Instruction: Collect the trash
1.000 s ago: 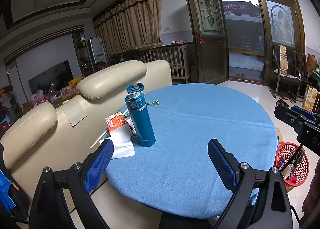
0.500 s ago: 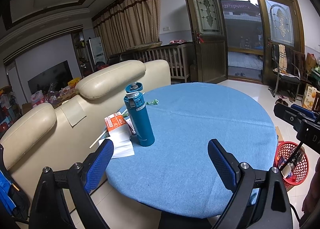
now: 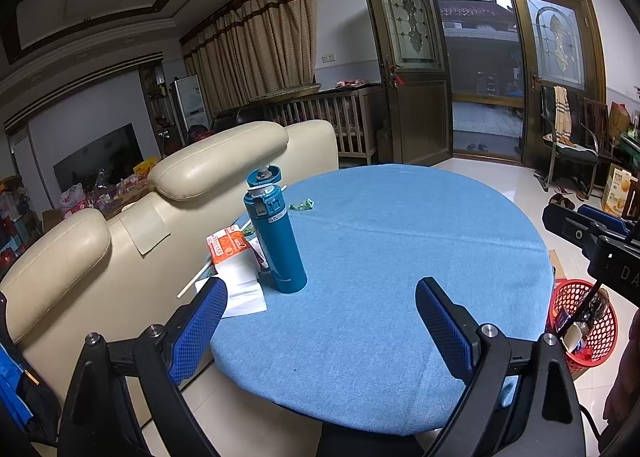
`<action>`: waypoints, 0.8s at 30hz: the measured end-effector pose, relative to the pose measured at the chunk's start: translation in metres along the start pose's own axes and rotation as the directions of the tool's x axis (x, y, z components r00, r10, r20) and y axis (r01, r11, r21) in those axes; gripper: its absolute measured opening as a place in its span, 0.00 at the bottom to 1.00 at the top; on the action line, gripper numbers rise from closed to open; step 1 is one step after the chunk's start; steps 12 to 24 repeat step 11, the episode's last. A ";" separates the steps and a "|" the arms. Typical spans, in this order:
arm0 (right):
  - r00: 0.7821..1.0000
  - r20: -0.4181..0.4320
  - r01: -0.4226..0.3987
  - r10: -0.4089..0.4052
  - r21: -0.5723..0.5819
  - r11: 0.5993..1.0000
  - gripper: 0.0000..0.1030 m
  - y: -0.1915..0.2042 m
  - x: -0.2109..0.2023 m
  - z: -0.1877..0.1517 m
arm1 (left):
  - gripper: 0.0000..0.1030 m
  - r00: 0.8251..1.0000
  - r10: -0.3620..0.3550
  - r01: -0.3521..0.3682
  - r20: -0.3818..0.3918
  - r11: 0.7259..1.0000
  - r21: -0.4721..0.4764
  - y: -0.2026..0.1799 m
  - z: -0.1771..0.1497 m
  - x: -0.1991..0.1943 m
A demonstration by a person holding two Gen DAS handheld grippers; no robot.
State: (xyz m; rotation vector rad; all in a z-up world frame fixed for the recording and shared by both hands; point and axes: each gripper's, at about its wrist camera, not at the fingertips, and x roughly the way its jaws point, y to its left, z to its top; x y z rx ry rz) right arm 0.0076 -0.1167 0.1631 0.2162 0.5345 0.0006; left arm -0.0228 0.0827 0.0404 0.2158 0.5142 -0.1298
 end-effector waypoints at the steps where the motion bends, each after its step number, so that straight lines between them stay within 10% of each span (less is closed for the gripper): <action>1: 1.000 0.000 0.000 0.000 0.000 1.000 0.65 0.000 0.000 0.000 | 0.92 1.000 -0.002 0.002 0.000 1.000 0.000 0.000 0.000 0.000; 24: 1.000 -0.004 0.016 -0.016 0.008 1.000 0.65 -0.009 0.006 0.001 | 0.92 1.000 -0.025 0.025 0.016 1.000 0.009 -0.013 0.008 0.008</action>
